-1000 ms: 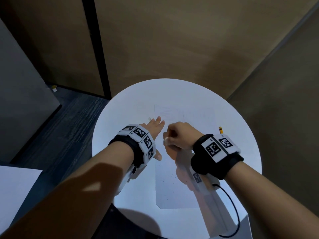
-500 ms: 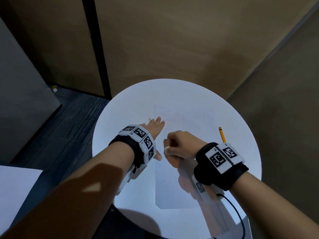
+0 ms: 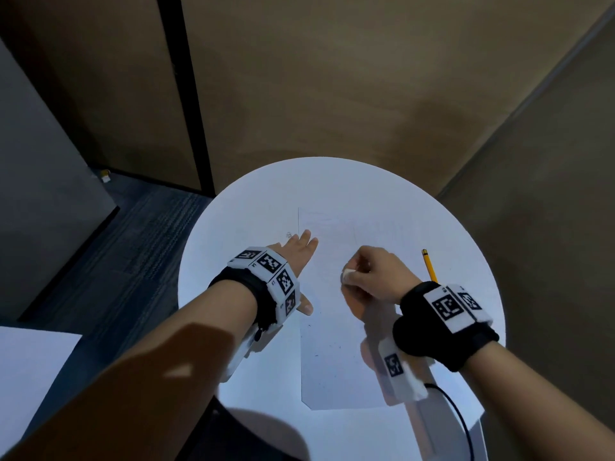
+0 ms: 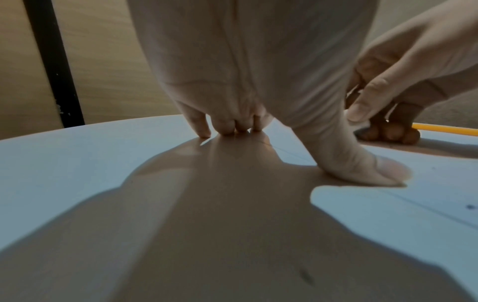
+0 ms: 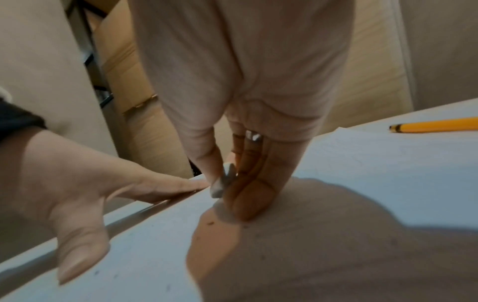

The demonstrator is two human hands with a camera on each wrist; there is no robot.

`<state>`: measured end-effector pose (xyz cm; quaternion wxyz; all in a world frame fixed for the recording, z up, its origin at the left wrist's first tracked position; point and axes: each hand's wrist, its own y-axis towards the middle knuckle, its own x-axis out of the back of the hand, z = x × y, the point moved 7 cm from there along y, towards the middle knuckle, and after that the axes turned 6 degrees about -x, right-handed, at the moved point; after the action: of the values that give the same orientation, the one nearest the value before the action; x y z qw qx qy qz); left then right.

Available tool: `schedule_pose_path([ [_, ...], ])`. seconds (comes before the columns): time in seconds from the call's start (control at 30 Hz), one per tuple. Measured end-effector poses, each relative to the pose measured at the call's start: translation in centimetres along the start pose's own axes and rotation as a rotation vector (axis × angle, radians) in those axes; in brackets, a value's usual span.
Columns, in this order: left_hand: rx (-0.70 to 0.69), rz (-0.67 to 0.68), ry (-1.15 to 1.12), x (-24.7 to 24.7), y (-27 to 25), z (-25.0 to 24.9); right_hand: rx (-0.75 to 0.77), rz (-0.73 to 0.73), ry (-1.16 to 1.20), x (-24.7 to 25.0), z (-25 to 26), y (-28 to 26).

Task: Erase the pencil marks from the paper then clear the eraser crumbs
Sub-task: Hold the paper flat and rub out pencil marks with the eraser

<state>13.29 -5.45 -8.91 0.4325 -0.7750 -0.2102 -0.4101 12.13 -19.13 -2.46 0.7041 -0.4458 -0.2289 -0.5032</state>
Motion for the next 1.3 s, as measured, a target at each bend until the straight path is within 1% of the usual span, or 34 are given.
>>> schedule_pose_path([
  [0.03,-0.003,-0.002,-0.002,0.0,0.0,0.0,-0.021,-0.029,0.025,0.2,-0.3,0.0],
  [0.07,-0.004,-0.003,-0.001,0.0,0.0,0.0,-0.034,-0.014,0.04,0.0,-0.5,0.0],
  [0.17,0.005,-0.005,0.01,0.0,0.0,-0.1,-0.021,0.16,0.033,-1.6,0.4,-0.3],
  [0.2,0.007,-0.006,0.009,0.1,0.0,-0.1,-0.005,0.191,0.014,-2.0,1.0,-0.3],
  [0.23,0.008,-0.009,0.008,0.1,-0.1,-0.2,0.021,0.185,-0.007,-2.1,1.6,-0.1],
  [0.33,0.016,-0.017,0.009,0.3,-0.3,-0.4,0.105,0.039,-0.041,-1.7,3.2,0.6],
  [0.4,0.021,-0.012,0.016,0.5,-0.4,-0.6,0.15,-0.013,-0.085,-1.8,3.5,0.4],
  [0.47,0.021,-0.004,0.033,0.7,-0.5,-0.9,0.172,0.038,-0.163,-2.3,3.2,-0.1],
  [0.57,0.023,0.013,0.05,0.8,-0.6,-1.2,0.146,0.194,-0.261,-2.6,3.1,-0.4],
  [0.6,0.028,0.022,0.046,0.9,-0.6,-1.3,0.134,0.2,-0.251,-2.3,3.2,-0.2],
  [0.73,0.045,0.055,0.038,1.2,-1.0,-1.7,0.121,-0.005,-0.099,-1.3,3.9,0.5],
  [0.77,0.05,0.059,0.031,1.3,-1.1,-1.8,0.124,-0.01,-0.108,-1.7,3.7,0.3],
  [0.8,0.055,0.06,0.03,1.3,-1.2,-1.8,0.133,0.022,-0.13,-2.2,3.6,0.0],
  [0.9,0.061,0.051,0.055,1.1,-1.3,-1.6,0.125,0.198,-0.215,-3.3,3.3,-1.0],
  [0.93,0.058,0.049,0.059,1.0,-1.2,-1.5,0.118,0.212,-0.212,-3.1,3.3,-0.9],
  [0.97,0.056,0.051,0.06,0.9,-1.1,-1.3,0.109,0.184,-0.173,-2.9,3.4,-0.5],
  [1.07,0.052,0.049,0.052,0.8,-1.0,-1.1,0.085,0.002,-0.036,-2.0,3.5,0.5],
  [1.1,0.049,0.04,0.049,0.8,-1.0,-1.1,0.086,-0.009,-0.046,-2.1,3.4,0.5],
  [1.13,0.045,0.034,0.042,0.7,-1.0,-1.1,0.095,0.02,-0.073,-2.5,3.3,0.4],
  [1.23,0.035,0.013,0.008,0.2,-0.9,-0.6,0.102,0.204,-0.192,-3.3,3.2,-0.4],
  [1.27,0.031,0.008,0.001,0.1,-0.9,-0.4,0.103,0.22,-0.207,-3.2,3.4,-0.3],
  [1.3,0.025,0.006,-0.001,0.1,-0.9,-0.4,0.108,0.193,-0.198,-2.9,3.6,0.0],
])
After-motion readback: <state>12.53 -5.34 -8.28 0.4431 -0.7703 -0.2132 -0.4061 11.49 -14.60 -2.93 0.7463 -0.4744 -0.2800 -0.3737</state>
